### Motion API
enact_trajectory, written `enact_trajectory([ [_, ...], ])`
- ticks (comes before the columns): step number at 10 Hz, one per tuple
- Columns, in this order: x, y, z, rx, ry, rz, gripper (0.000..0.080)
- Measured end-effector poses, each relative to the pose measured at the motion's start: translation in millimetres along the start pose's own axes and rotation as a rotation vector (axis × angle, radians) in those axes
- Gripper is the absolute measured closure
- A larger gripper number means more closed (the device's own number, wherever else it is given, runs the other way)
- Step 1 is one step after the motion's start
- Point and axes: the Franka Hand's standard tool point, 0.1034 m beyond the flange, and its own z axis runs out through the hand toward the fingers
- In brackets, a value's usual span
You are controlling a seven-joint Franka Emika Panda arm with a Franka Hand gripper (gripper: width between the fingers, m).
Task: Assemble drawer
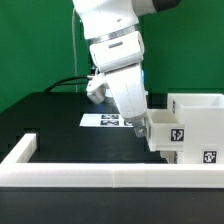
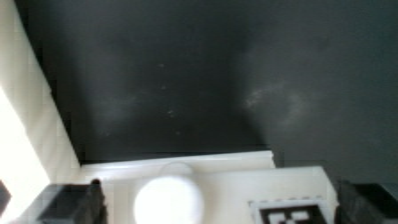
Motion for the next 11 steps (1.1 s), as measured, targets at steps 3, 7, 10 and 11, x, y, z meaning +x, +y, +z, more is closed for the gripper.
enact_trajectory([
  [3,31.9,5.8,6.8,0.006,0.008,-0.024,0.0151],
  [7,9.3,2.6,0.4,-0.005,-0.008,-0.021,0.0151],
  [10,-46.8,-3.3,-28.6,-0.030,-0.022,0.031,0.0151],
  [11,-43.8,-5.1,-25.9,-0.024,-0.019,0.034,0.0151],
])
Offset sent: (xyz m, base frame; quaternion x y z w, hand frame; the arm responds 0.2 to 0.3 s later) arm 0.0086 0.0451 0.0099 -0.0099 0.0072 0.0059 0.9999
